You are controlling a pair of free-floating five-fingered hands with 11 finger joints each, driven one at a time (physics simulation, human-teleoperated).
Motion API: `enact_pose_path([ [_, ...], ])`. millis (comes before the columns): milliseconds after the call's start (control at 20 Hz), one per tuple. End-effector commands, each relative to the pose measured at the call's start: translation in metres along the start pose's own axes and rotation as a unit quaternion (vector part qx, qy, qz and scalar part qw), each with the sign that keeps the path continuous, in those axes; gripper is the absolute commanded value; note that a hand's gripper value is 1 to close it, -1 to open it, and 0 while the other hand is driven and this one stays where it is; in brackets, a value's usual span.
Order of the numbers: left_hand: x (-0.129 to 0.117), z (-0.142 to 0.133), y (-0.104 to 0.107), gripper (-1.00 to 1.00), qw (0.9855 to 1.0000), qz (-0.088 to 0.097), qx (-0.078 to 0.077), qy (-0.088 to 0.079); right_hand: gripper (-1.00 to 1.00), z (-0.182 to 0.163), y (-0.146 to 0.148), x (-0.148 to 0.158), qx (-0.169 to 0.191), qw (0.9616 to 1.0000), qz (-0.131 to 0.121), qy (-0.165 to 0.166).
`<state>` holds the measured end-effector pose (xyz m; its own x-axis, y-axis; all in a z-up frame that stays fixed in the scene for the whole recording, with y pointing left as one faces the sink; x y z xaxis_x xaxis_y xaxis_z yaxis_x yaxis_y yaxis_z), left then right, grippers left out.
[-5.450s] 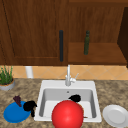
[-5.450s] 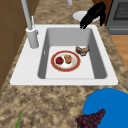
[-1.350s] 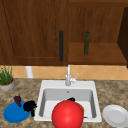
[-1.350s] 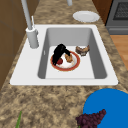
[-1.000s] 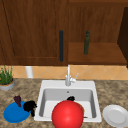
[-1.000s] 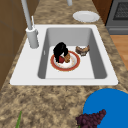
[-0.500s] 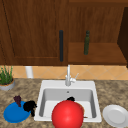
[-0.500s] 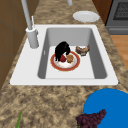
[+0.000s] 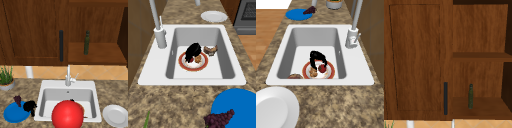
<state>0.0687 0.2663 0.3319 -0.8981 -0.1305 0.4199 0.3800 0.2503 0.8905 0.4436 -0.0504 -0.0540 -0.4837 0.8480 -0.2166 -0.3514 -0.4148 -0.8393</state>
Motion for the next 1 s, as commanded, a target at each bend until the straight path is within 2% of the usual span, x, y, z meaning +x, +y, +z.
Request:
enact_pose_path([
  [0, 0.0, 0.0, 0.0, 0.0, 1.0, 0.0, 0.0, 0.0, -1.0, 0.001, 0.026, -0.007, -0.045, 0.9988, 0.009, 0.017],
  [100, 0.0, 0.0, 0.0, 0.0, 1.0, 0.0, 0.0, 0.0, -1.0, 0.003, 0.029, -0.015, -0.089, 0.996, 0.005, 0.006],
  [200, 0.0, 0.0, 0.0, 0.0, 1.0, 0.0, 0.0, 0.0, -1.0, 0.003, 0.031, -0.019, -0.139, 0.9903, -0.002, -0.005],
  [450, 0.0, 0.0, 0.0, 0.0, 1.0, 0.0, 0.0, 0.0, -1.0, -0.006, 0.048, -0.028, -0.245, 0.9687, -0.032, -0.026],
  [550, 0.0, 0.0, 0.0, 0.0, 1.0, 0.0, 0.0, 0.0, -1.0, -0.01, 0.058, -0.031, -0.28, 0.9584, -0.044, -0.029],
  [650, 0.0, 0.0, 0.0, 0.0, 1.0, 0.0, 0.0, 0.0, -1.0, -0.013, 0.054, -0.027, -0.299, 0.9521, -0.06, -0.025],
  [800, 0.0, 0.0, 0.0, 0.0, 1.0, 0.0, 0.0, 0.0, -1.0, -0.017, 0.026, -0.032, -0.292, 0.9524, -0.085, -0.024],
  [950, 0.0, 0.0, 0.0, 0.0, 1.0, 0.0, 0.0, 0.0, -1.0, -0.016, 0.009, -0.043, -0.276, 0.9564, -0.09, -0.032],
])
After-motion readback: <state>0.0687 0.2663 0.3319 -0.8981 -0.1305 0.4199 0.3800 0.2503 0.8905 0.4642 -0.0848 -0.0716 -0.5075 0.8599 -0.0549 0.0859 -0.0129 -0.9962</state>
